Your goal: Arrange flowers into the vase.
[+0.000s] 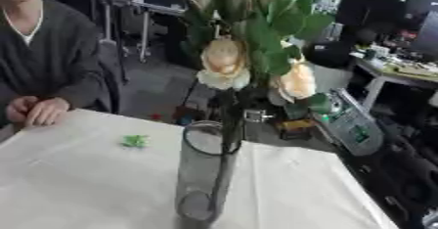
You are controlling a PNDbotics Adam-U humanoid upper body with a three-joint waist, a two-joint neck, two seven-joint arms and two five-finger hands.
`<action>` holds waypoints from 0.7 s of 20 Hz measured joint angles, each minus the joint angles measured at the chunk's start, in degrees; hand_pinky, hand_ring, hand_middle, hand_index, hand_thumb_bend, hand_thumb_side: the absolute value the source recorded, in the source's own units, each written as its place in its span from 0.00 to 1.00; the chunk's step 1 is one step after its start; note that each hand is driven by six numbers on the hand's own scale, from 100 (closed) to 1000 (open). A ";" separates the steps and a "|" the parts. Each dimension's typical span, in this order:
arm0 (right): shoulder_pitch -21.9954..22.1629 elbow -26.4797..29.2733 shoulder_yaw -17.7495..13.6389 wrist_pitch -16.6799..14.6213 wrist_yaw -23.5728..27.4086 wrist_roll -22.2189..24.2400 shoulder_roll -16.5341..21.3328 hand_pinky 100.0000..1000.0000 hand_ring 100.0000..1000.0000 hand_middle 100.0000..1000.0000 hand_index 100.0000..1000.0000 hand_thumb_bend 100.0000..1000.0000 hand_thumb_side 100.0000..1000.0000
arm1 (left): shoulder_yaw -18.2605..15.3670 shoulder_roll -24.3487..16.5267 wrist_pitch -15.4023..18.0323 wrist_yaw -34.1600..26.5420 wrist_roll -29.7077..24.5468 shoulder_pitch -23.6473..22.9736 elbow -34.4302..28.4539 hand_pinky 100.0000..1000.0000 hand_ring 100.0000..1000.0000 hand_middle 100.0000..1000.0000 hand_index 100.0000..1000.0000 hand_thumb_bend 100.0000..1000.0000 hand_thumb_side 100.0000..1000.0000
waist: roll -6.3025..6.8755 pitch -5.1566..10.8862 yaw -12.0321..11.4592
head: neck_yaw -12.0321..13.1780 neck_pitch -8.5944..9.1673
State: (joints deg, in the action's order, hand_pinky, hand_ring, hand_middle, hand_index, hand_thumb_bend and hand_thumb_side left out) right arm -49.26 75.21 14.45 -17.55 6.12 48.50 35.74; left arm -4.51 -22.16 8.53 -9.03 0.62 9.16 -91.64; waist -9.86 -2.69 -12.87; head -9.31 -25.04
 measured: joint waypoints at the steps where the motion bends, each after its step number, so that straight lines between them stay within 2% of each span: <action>1: 0.17 0.00 0.00 -0.01 -0.06 -0.01 -0.22 0.85 0.98 0.91 0.95 0.00 0.85 | 0.00 0.00 0.00 0.00 0.00 0.00 0.00 0.76 0.77 0.72 0.78 1.00 0.74 | 0.00 -0.02 -0.05 | -0.04 0.01; 12: 0.92 -0.01 -1.58 0.00 -0.56 0.00 -2.55 0.84 0.97 0.90 0.95 0.00 0.85 | 0.00 0.05 0.00 -0.02 0.00 0.01 0.00 0.76 0.76 0.72 0.77 1.00 0.74 | 0.12 -0.36 -0.49 | -0.24 0.17; 14: 1.13 -0.01 -1.82 0.03 -0.54 0.03 -2.91 0.84 0.97 0.90 0.95 0.03 0.85 | 0.00 0.13 0.00 -0.03 0.00 0.01 0.00 0.76 0.76 0.72 0.77 1.00 0.74 | 0.27 -0.52 -0.49 | -0.33 0.27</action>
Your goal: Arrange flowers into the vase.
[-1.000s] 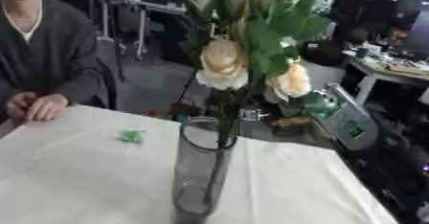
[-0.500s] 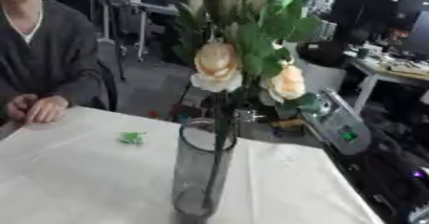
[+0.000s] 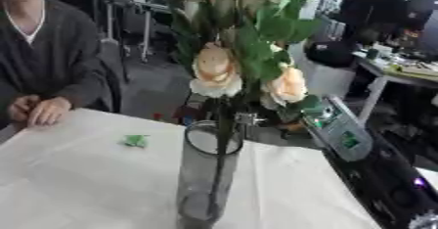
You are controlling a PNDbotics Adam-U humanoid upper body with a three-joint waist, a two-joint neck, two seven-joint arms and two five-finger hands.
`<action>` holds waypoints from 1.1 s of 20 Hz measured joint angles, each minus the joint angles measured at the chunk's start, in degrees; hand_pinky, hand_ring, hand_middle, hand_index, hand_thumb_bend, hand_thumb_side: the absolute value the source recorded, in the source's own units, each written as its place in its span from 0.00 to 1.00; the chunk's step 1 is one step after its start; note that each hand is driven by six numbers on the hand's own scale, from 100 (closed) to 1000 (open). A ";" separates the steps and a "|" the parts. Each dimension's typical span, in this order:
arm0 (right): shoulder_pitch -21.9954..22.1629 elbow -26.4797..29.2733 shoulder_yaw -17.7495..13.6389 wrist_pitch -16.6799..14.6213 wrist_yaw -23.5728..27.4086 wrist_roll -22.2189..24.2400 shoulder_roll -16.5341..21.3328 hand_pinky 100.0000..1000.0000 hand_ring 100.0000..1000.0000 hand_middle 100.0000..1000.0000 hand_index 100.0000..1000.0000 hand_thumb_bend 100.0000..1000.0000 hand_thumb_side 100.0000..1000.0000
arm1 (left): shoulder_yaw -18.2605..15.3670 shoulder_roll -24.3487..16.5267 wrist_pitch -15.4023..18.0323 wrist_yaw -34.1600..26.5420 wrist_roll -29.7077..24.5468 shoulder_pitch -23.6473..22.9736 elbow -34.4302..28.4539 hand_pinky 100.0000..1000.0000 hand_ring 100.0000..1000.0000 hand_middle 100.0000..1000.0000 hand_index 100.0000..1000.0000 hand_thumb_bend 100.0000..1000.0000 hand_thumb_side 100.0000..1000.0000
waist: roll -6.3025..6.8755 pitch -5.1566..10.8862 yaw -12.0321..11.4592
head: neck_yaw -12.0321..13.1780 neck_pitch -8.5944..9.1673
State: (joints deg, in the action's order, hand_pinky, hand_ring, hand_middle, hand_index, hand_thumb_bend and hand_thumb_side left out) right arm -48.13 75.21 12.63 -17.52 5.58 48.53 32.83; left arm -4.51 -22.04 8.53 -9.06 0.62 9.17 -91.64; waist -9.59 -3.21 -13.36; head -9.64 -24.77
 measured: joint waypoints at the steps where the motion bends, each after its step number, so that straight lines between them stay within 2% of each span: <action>1: 0.33 0.00 -0.17 0.03 0.05 0.03 -0.18 0.84 0.98 0.91 0.95 0.07 0.84 | 0.00 0.14 0.00 0.00 0.00 0.01 0.00 0.76 0.76 0.72 0.77 1.00 0.74 | 0.03 -0.03 0.01 | -0.02 0.03; 4: 0.94 0.02 -0.71 0.18 0.34 0.18 -0.72 0.85 0.99 0.93 0.96 0.13 0.82 | 0.00 0.39 0.00 -0.01 0.00 0.03 0.00 0.76 0.76 0.72 0.77 1.00 0.74 | 0.06 -0.32 0.09 | -0.07 0.21; 15: 2.27 0.93 -3.26 0.88 2.20 0.88 -2.54 0.88 1.00 0.97 0.97 0.20 0.81 | -0.01 0.88 0.03 -0.16 0.03 0.28 0.01 0.76 0.76 0.71 0.77 1.00 0.74 | 0.75 -0.63 0.33 | -0.32 0.42; 22: 2.74 1.08 -4.07 0.81 3.11 0.81 -4.13 0.88 1.00 0.98 0.98 0.22 0.81 | -0.01 1.23 0.03 -0.39 0.03 0.36 0.01 0.76 0.76 0.71 0.77 1.00 0.74 | 1.27 -0.88 0.28 | -0.67 0.74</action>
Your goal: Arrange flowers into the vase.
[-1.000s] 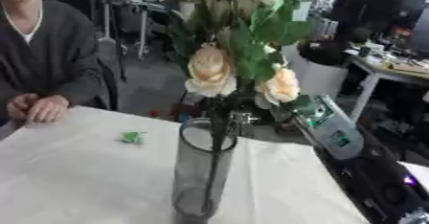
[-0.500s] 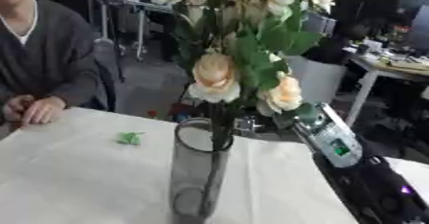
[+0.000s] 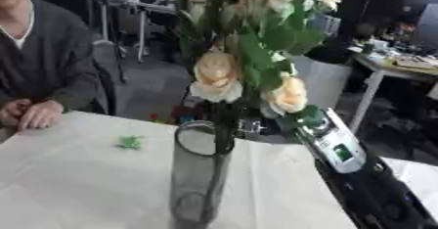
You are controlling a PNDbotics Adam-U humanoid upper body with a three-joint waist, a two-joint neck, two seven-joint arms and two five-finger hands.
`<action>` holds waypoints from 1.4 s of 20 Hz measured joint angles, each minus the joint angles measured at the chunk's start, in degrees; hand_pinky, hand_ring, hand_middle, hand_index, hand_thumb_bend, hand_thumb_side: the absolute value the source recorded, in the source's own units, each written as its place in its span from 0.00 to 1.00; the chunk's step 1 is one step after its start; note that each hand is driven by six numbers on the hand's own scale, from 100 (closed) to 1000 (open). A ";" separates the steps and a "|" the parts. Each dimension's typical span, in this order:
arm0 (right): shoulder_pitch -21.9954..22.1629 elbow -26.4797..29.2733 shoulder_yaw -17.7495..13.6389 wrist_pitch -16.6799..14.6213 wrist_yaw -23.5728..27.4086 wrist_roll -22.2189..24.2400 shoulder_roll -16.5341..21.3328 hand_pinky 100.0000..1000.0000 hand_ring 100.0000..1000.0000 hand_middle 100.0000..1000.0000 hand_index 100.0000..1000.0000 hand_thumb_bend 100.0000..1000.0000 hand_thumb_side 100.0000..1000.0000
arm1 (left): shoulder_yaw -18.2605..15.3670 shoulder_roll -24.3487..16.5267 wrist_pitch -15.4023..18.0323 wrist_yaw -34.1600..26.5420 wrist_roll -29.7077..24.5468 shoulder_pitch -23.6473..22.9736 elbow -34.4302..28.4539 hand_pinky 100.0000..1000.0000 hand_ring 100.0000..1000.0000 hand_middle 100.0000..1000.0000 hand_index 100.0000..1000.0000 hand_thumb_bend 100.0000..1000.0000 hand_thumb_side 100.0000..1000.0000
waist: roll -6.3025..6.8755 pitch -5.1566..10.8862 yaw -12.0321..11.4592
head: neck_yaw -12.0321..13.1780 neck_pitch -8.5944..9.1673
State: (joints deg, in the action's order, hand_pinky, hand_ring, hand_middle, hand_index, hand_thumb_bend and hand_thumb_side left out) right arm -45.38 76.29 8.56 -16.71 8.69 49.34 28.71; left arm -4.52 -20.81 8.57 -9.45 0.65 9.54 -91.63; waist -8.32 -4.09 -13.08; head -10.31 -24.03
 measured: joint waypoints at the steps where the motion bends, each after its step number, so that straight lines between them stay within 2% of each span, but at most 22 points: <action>1: 0.00 0.08 -0.12 -0.09 0.00 -0.09 -0.24 0.88 1.00 0.98 0.98 0.22 0.81 | 0.00 0.16 0.00 -0.03 0.00 0.01 0.00 0.76 0.76 0.71 0.77 1.00 0.74 | 0.04 -0.05 0.00 | -0.08 0.00; 17: 1.48 2.24 -1.19 -1.23 -0.47 -2.93 -3.24 0.88 1.00 0.97 0.97 0.19 0.81 | 0.00 0.68 0.01 -0.10 -0.01 0.06 0.01 0.76 0.76 0.71 0.77 1.00 0.74 | 0.52 -0.33 -0.24 | -0.67 0.05; 25: 1.45 1.06 -1.24 -1.22 -1.32 -3.34 -3.29 0.88 1.00 0.97 0.98 0.18 0.82 | 0.01 0.68 0.01 -0.11 -0.01 0.06 0.02 0.76 0.76 0.71 0.77 1.00 0.74 | 0.53 -0.33 -0.30 | -0.86 0.17; 28: 0.99 0.00 -1.53 -1.31 -1.61 -3.49 -3.37 0.91 1.00 0.98 0.98 0.19 0.81 | 0.01 0.74 0.00 -0.12 -0.03 0.07 0.04 0.76 0.76 0.71 0.77 1.00 0.74 | 0.65 -0.33 -0.50 | -0.96 0.40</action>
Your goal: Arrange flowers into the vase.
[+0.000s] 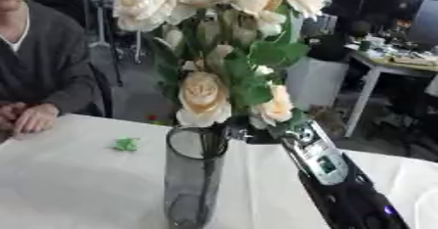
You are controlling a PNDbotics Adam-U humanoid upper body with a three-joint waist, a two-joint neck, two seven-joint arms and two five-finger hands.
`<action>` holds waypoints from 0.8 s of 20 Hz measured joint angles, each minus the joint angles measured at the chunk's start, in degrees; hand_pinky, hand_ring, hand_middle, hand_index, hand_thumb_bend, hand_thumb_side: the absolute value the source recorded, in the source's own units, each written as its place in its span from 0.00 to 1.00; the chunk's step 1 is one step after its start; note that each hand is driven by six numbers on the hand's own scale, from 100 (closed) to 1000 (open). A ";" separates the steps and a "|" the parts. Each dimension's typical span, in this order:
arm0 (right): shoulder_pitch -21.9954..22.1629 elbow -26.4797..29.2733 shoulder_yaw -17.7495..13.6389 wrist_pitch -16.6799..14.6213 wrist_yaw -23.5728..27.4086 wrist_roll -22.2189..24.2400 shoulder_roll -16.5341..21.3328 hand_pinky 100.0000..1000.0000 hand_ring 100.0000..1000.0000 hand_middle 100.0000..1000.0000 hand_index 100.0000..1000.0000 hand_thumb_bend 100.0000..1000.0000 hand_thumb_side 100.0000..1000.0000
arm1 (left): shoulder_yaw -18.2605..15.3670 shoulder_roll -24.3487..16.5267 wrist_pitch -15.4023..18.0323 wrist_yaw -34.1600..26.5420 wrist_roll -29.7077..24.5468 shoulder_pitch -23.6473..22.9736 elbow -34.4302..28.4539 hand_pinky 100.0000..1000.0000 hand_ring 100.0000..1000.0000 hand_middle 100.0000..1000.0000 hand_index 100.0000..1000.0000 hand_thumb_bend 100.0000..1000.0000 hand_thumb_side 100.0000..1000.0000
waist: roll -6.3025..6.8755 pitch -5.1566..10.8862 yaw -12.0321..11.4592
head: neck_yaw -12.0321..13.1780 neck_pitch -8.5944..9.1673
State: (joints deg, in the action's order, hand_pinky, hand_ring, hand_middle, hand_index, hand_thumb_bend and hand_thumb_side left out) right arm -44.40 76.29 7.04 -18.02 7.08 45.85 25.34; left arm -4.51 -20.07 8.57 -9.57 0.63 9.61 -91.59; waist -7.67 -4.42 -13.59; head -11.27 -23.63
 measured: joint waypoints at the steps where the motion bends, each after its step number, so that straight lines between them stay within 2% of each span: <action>1: -0.04 -0.40 -0.07 -0.03 -0.06 -0.11 -0.09 0.92 1.00 0.98 0.98 0.19 0.81 | 0.00 0.12 0.00 -0.01 -0.01 0.01 0.01 0.76 0.76 0.71 0.77 1.00 0.74 | 0.11 0.00 -0.17 | -0.04 0.07; 2: -0.04 -0.81 -0.16 -0.06 -0.24 -0.20 -0.32 0.98 1.00 0.99 0.98 0.19 0.80 | 0.00 0.25 -0.01 -0.02 -0.02 0.02 0.03 0.76 0.76 0.71 0.77 1.00 0.74 | 0.20 0.00 -0.21 | -0.13 0.10; 3: -0.04 -1.20 -0.32 -0.18 -0.52 -0.37 -0.42 1.00 1.00 0.99 0.98 0.19 0.80 | 0.01 0.44 -0.01 -0.04 -0.03 0.05 0.06 0.76 0.76 0.71 0.77 1.00 0.74 | 0.25 -0.02 -0.26 | -0.24 0.11; 11: -0.02 -3.12 -1.33 -2.58 -4.71 -3.88 -1.63 1.00 1.00 0.99 0.98 0.19 0.80 | 0.03 0.98 -0.01 -0.28 -0.07 0.50 0.26 0.76 0.76 0.71 0.77 1.00 0.74 | 0.98 -0.63 -0.93 | -0.96 0.41; 16: 0.07 -3.29 -1.56 -3.35 -5.33 -5.93 -2.21 1.00 1.00 0.99 0.98 0.20 0.80 | 0.03 1.32 -0.01 -0.42 -0.07 0.55 0.27 0.76 0.76 0.71 0.77 1.00 0.74 | 1.06 -0.90 -0.98 | -1.10 0.57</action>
State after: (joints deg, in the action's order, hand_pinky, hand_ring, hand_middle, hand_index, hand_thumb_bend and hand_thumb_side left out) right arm -44.33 73.00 5.47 -21.37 1.76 39.92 23.13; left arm -4.48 -18.75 8.56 -9.99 0.56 10.16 -91.32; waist -6.61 -5.33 -14.57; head -12.36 -23.06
